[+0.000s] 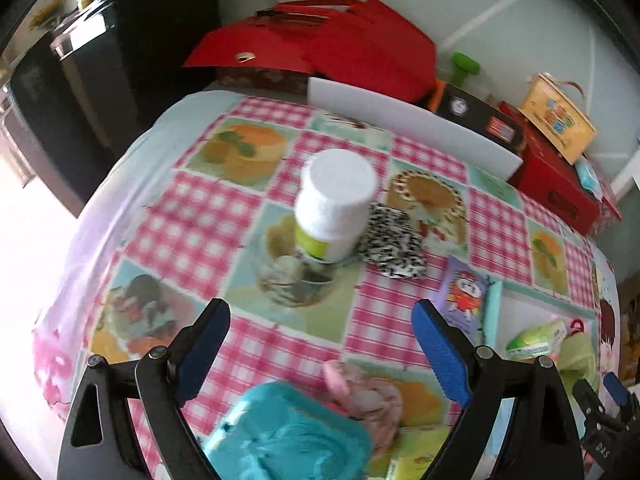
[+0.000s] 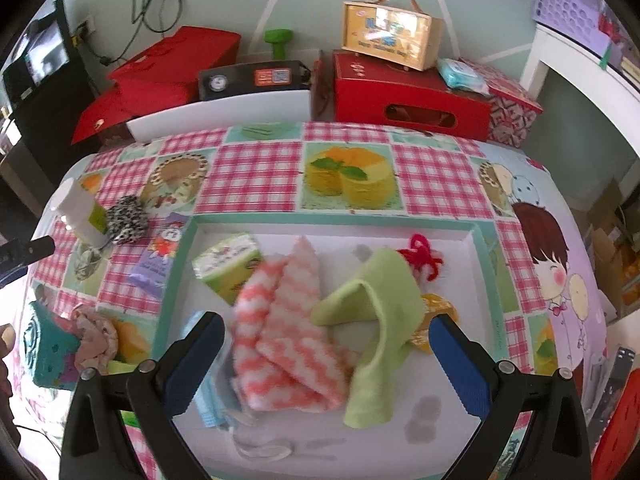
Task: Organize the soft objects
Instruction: 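Move both tools away from the tray toward the leopard scrunchie and wipes pack, then close the left tool on the leopard-print scrunchie while the right tool approaches the purple wipes pack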
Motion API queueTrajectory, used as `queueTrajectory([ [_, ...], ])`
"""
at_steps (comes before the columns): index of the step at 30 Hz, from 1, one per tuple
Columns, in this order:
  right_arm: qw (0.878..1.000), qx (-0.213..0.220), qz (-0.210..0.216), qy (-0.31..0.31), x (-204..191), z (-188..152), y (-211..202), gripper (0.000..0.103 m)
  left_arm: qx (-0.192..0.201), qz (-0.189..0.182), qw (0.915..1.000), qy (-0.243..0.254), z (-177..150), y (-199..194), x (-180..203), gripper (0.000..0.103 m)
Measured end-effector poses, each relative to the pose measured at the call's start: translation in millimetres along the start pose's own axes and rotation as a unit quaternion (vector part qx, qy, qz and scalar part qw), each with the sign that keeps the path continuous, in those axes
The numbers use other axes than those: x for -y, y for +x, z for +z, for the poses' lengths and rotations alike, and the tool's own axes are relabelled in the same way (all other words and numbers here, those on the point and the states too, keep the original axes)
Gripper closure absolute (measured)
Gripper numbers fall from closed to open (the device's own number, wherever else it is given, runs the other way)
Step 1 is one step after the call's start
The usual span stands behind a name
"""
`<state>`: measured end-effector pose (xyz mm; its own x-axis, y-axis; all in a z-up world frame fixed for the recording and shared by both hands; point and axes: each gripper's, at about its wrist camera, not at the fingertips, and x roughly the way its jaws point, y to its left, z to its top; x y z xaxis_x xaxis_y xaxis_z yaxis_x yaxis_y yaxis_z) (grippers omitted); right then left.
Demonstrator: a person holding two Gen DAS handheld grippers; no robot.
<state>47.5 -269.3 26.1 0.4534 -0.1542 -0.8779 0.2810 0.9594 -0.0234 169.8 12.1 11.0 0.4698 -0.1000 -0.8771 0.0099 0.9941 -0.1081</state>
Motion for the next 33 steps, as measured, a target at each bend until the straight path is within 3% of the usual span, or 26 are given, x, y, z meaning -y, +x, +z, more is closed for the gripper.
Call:
queueTrajectory([
  [10, 0.998, -0.005, 0.034, -0.051, -45, -4, 1, 0.000, -0.013, 0.012, 0.9998, 0.004, -6, 3, -4, 0.011],
  [18, 0.997, -0.013, 0.054, -0.063, -58, -8, 7, 0.000, -0.027, 0.011, 0.9996, -0.003, -12, 8, -10, 0.011],
  [29, 0.992, -0.012, 0.109, -0.068, -79, -9, 16, 0.000, -0.038, -0.013, 0.9991, -0.016, -8, 17, -13, 0.011],
  [33, 0.991, 0.008, 0.109, -0.083, -91, -3, 16, 0.000, -0.039, -0.022, 0.9989, -0.015, -1, 22, -8, 0.011],
])
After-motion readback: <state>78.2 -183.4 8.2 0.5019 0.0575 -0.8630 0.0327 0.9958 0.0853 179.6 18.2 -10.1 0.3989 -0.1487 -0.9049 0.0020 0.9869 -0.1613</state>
